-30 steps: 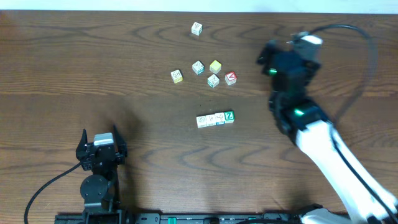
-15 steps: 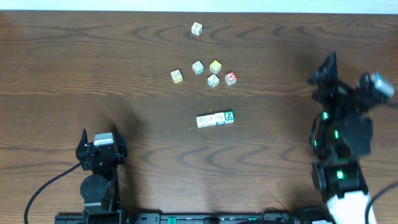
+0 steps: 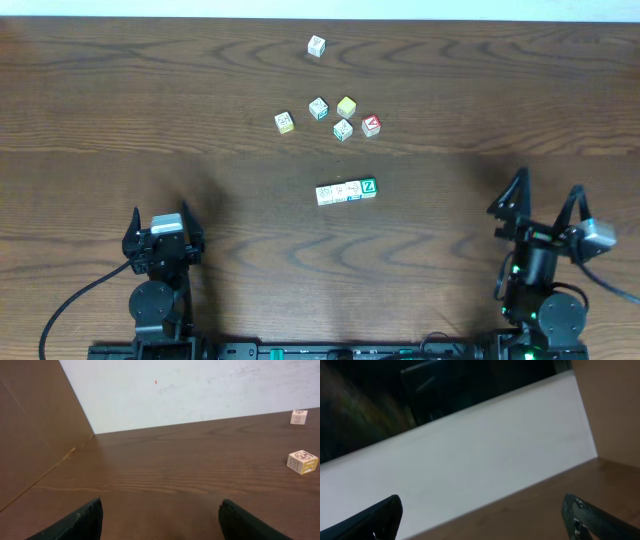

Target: Lift 4 blocks

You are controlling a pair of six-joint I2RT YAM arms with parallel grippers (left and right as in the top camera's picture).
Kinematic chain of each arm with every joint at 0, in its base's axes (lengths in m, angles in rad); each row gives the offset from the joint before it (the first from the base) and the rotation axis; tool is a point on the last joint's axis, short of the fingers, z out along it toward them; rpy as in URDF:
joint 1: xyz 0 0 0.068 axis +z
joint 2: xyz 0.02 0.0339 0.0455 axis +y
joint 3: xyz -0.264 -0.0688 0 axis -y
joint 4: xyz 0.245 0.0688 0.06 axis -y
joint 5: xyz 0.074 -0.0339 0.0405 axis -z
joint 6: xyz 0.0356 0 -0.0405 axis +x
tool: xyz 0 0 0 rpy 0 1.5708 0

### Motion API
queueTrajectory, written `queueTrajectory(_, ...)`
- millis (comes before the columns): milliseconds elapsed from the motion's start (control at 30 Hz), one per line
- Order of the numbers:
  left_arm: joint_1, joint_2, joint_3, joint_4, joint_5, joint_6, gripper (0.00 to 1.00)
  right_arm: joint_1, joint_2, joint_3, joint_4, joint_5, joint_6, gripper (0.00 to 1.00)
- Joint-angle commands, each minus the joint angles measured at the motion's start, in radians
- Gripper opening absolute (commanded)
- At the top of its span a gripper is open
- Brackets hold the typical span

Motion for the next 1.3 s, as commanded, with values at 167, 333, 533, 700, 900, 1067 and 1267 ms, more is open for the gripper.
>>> queueTrajectory(167, 0.006, -0.005, -0.013, -0.046, -0.010, -0.001, 0.75, -0.020, -0.126, -0.102, -0.035, -0.054, -0.076, 0.99)
queueTrajectory(333, 0.006, -0.005, -0.013, -0.046, -0.010, -0.002, 0.75, -0.048, -0.209, -0.115, -0.195, -0.105, -0.076, 0.99)
queueTrajectory(533, 0.006, -0.005, -0.013, -0.046, -0.010, -0.001, 0.75, -0.078, -0.216, -0.115, -0.293, -0.126, -0.083, 0.99)
queueTrajectory(700, 0.006, -0.005, -0.013, -0.046, -0.010, -0.001, 0.75, -0.085, -0.216, -0.115, -0.415, -0.140, -0.083, 0.99)
queueTrajectory(900, 0.006, -0.005, -0.013, -0.046, -0.010, -0.001, 0.75, -0.085, -0.216, -0.115, -0.423, -0.177, -0.198, 0.99)
queueTrajectory(1067, 0.006, -0.005, -0.013, -0.046, -0.010, -0.001, 0.75, -0.085, -0.216, -0.115, -0.423, -0.188, -0.217, 0.99)
queueTrajectory(1267, 0.006, -0.005, -0.013, -0.046, -0.010, -0.001, 0.75, -0.085, -0.214, -0.115, -0.421, -0.188, -0.217, 0.99)
